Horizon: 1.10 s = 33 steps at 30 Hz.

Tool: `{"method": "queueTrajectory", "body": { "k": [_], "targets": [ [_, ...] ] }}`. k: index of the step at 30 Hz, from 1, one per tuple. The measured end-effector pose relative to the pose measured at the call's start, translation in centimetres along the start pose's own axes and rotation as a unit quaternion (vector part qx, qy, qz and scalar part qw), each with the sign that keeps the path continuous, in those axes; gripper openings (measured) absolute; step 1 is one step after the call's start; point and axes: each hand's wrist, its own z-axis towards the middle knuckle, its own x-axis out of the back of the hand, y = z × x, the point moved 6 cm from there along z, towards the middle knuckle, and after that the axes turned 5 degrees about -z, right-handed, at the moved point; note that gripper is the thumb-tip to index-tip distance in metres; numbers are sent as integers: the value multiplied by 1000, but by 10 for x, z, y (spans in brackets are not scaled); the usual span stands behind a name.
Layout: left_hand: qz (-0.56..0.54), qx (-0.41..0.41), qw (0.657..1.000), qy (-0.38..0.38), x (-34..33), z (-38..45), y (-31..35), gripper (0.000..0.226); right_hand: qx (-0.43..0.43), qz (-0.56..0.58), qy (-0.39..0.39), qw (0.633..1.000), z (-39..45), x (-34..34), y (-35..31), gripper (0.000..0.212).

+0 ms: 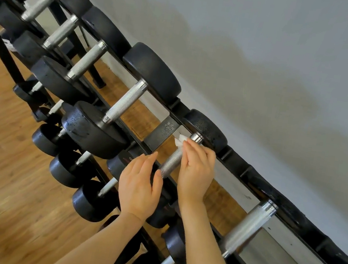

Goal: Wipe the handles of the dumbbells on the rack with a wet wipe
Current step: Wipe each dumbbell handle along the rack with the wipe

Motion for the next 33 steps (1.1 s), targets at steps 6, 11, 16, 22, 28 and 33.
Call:
{"method": "queueTrajectory", "body": {
  "k": [6,11,16,22,28,33],
  "targets": [
    [-8,-12,1000,6,4,0,3,49,90,-89,-90,988,5,8,-3,38],
    [-12,-19,1000,8,4,0,2,47,169,-63,-147,972,13,8,5,38],
    [-11,-28,999,18,4,0,2,45,118,-54,-153,980,21,4,4,32],
    [-11,-24,1000,10,3,0,0,44,120,-67,-163,977,25,2,5,29],
    [-6,-20,1000,3,3,0,0,45,152,-79,-194,966,27,-3,0,27],
    [-13,-11,1000,2,4,0,0,45,188,-109,-183,959,27,-3,-2,38]
  ]
}}
